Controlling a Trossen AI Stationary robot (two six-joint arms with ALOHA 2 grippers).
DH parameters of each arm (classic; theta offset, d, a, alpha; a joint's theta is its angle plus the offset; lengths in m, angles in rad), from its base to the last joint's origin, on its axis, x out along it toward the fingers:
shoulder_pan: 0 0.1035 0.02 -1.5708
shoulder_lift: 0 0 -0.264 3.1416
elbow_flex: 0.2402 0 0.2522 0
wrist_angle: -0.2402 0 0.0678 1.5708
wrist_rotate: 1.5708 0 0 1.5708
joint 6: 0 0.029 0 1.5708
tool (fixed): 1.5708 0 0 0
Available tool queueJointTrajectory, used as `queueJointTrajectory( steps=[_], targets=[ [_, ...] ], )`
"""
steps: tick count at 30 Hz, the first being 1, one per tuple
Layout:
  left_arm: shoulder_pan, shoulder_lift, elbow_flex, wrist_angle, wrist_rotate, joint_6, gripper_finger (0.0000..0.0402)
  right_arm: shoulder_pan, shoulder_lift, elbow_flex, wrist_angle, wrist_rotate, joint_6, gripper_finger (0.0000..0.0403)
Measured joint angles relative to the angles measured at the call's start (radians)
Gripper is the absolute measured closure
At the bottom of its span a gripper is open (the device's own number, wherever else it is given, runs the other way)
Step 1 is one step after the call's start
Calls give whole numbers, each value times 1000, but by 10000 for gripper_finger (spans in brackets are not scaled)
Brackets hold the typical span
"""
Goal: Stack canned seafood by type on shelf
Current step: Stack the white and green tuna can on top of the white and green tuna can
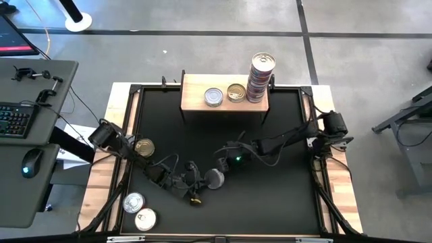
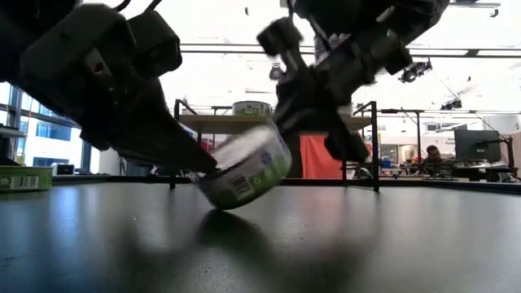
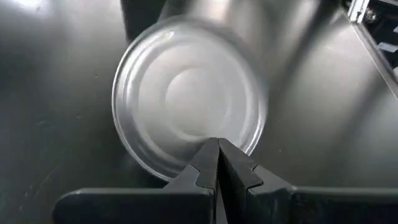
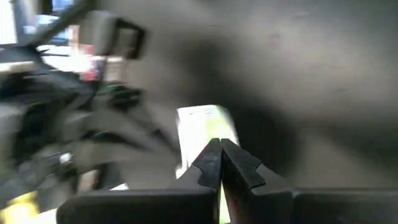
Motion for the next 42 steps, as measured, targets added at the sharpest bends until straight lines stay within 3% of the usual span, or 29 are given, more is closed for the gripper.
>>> queueJointTrajectory(
  steps=[13,17,21,24,28,31,36,40,42],
  targets=[
    [-4,4,-4,-45,-1,-26,401,42,-34,2,28,18,7,403],
    [-14,-31,-4,-145,2,-47,401,24,-95,1,19,26,-46,403],
    [-51,-107,-11,-306,-10,-107,401,-4,-180,1,36,25,-212,403],
    [-99,-185,-53,-351,-67,-191,401,-13,-225,27,37,-39,-375,403],
    [-183,-298,-123,-369,-206,-379,401,-5,-204,170,-175,-124,-625,393],
    [-230,-361,-144,-385,-289,-461,401,15,-147,336,-432,-171,-867,352],
    [-242,-413,-134,-399,-310,-466,401,36,7,644,-881,-172,-1227,234],
    [-232,-423,-129,-388,-314,-473,401,55,142,843,-1118,-62,-1460,138],
    [-232,-424,-130,-385,-316,-472,401,68,201,920,-1157,3,-1560,103]
  ],
)
